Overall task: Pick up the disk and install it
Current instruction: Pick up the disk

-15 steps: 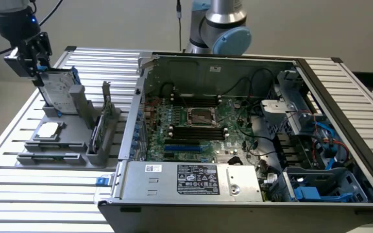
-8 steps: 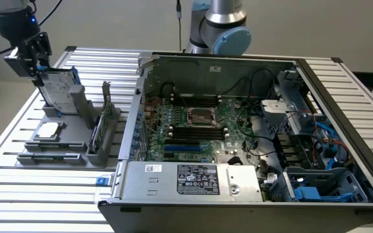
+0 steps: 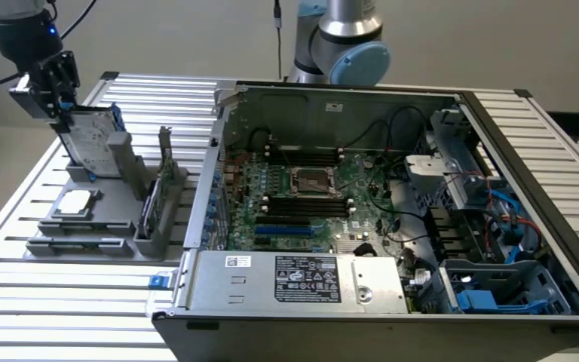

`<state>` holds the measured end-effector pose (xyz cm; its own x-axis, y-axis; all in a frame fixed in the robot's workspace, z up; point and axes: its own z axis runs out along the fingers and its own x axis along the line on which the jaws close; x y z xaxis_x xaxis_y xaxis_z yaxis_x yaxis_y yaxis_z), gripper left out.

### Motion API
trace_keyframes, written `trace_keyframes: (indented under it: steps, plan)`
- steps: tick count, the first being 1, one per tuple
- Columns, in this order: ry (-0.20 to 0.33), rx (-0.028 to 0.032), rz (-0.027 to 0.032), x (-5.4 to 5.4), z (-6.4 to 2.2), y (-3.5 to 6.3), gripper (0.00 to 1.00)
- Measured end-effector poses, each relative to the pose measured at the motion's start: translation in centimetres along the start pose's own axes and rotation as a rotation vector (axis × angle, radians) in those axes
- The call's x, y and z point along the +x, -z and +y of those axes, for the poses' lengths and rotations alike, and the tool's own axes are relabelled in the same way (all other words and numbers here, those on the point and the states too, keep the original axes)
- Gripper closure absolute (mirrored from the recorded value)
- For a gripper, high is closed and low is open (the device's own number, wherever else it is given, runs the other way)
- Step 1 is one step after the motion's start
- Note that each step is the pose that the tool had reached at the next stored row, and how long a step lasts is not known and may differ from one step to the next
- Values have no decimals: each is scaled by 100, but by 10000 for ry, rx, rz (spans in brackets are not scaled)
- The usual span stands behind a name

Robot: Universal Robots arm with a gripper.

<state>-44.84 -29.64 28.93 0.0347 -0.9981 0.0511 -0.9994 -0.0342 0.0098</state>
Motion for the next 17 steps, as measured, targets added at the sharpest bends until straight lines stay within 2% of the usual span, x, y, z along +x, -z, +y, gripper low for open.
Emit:
trace_keyframes:
  steps: [1,9,10,14,16,17]
  plan:
    - [16,0,0,0,0,0,49]
    - [101,5,3,0,0,-3,51]
    - [108,6,6,0,0,-3,59]
    - [126,6,35,-1,0,-5,59]
    - [134,7,52,-1,0,-5,61]
    - [137,7,59,-1,0,-5,67]
